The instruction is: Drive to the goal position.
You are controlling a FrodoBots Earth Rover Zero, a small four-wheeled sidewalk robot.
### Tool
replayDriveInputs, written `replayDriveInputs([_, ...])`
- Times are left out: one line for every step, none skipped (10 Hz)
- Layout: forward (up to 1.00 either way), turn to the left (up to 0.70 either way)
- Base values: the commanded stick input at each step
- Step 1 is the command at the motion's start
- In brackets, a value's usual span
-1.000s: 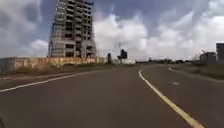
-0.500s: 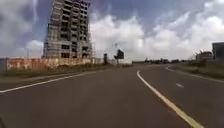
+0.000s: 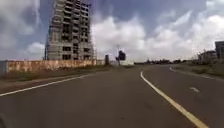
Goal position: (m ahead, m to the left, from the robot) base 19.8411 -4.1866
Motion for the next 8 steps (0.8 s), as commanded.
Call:
replayDriveInputs([1.00,0.00])
replayDriveInputs([1.00,0.00])
replayDriveInputs([1.00,0.00])
replayDriveInputs([1.00,0.00])
replayDriveInputs([1.00,0.00])
replayDriveInputs([1.00,0.00])
replayDriveInputs([1.00,0.00])
replayDriveInputs([1.00,0.00])
